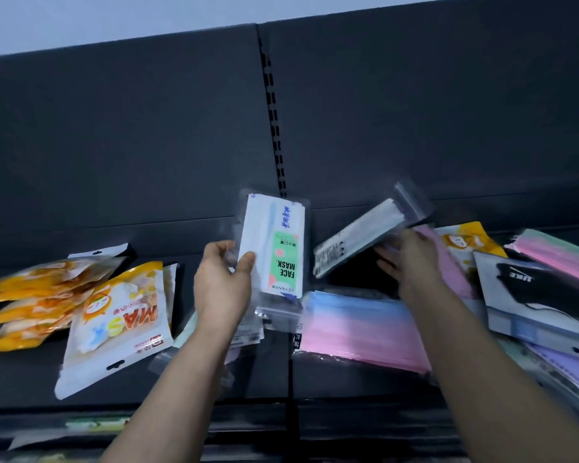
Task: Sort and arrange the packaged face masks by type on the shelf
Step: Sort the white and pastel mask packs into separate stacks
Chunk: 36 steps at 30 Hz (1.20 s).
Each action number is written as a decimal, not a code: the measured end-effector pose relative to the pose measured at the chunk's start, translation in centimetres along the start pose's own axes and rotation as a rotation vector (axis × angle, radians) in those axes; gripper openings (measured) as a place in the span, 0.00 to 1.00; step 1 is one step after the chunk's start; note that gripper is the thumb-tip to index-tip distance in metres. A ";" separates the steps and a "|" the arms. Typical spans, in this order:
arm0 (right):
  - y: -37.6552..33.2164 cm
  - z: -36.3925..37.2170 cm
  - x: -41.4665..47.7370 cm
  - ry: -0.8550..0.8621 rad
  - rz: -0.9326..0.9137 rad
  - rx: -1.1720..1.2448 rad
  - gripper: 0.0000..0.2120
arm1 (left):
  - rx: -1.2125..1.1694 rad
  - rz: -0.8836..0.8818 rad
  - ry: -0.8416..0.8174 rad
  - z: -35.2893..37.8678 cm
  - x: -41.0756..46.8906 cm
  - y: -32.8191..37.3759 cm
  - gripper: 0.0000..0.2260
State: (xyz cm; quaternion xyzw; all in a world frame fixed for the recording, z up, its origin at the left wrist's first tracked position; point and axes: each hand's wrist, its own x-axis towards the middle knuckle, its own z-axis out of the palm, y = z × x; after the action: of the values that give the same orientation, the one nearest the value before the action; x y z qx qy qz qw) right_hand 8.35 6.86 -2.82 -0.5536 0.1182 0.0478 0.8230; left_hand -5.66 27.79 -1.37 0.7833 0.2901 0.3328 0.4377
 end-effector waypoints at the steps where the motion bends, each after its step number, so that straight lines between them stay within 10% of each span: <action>1: 0.4 0.9 -0.4 -0.039 0.070 0.019 0.14 | -0.004 -0.014 0.003 -0.6 0.1 -0.2 0.12; 9: 4.4 5.4 -4.2 -0.027 0.326 0.058 0.05 | 0.154 -0.055 -0.146 -2.5 0.2 -1.8 0.14; 24: 2.4 3.4 -4.8 0.241 -0.157 -0.027 0.06 | 0.118 -0.048 -0.092 -7.7 2.7 -3.2 0.22; 28: 2.1 4.6 -7.1 0.108 -0.150 -0.111 0.08 | 0.398 0.060 -0.279 -7.9 2.4 -4.3 0.18; 33: 4.9 8.8 -9.6 -0.172 -0.124 -0.366 0.09 | 0.327 0.142 -0.131 -9.8 2.6 -4.9 0.11; 36: 6.8 10.7 -10.4 -0.203 -0.171 -0.687 0.29 | 0.275 0.231 -0.208 -11.2 2.8 -5.4 0.12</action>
State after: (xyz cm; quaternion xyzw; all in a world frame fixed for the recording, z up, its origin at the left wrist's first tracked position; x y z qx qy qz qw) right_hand -1.62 19.86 -2.54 -0.7979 -0.0338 0.0706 0.5977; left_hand -13.54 37.80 -0.97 0.8937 0.1943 0.2556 0.3134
